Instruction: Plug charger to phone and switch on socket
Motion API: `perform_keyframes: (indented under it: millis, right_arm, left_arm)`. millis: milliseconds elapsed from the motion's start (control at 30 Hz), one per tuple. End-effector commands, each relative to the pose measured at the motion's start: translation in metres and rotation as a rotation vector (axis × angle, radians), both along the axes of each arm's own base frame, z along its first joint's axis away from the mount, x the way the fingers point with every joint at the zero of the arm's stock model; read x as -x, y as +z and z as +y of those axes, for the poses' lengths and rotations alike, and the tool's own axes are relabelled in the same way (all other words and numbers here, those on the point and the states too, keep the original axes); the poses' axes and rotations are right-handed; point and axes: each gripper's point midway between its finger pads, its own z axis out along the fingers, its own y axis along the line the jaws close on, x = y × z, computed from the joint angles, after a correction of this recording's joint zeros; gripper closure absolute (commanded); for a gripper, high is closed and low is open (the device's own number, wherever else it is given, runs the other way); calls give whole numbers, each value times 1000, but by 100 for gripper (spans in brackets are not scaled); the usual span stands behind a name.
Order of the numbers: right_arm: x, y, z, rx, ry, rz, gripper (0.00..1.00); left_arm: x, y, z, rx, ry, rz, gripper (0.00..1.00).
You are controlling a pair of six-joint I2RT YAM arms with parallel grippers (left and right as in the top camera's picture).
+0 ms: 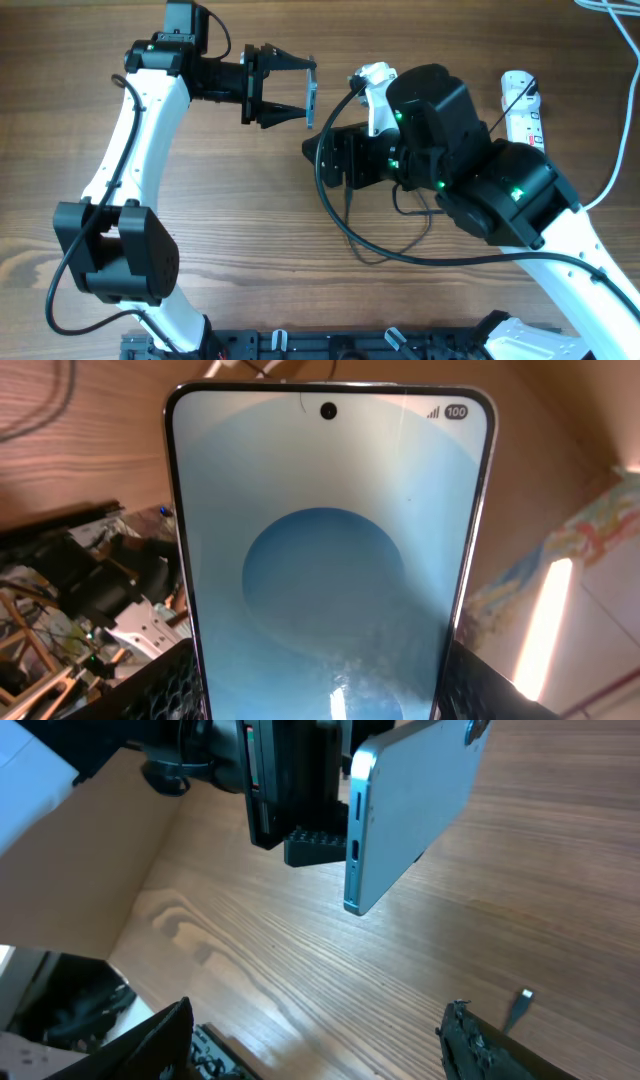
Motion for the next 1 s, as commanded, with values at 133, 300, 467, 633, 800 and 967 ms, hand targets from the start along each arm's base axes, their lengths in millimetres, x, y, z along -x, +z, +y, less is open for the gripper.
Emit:
perform_keyframes:
  millis: [133,300,467,633,800,967]
  right_arm:
    - [-37,-52,-1,177,-196,55,19]
    - [-49,-58,9,155,-222,60,20]
    - [-60,-51,6,128,-295,33,24]
    - [-68,-50,1,148,-330,1,36]
    - [-74,-59,-1,178,-357,-1,38]
    - [-77,-62,1,177,-362,0,40]
  left_arm:
    - [-3,0,-2,-105,41,-22,36]
    - [-5,-17,-7,-210,55,-37,36]
    - [-9,-27,-7,-279,72,-55,37]
    - [-7,-27,-11,-279,60,-63,37]
    - [0,-23,-20,-253,33,-54,37]
    - [3,-16,-23,-206,12,-47,37]
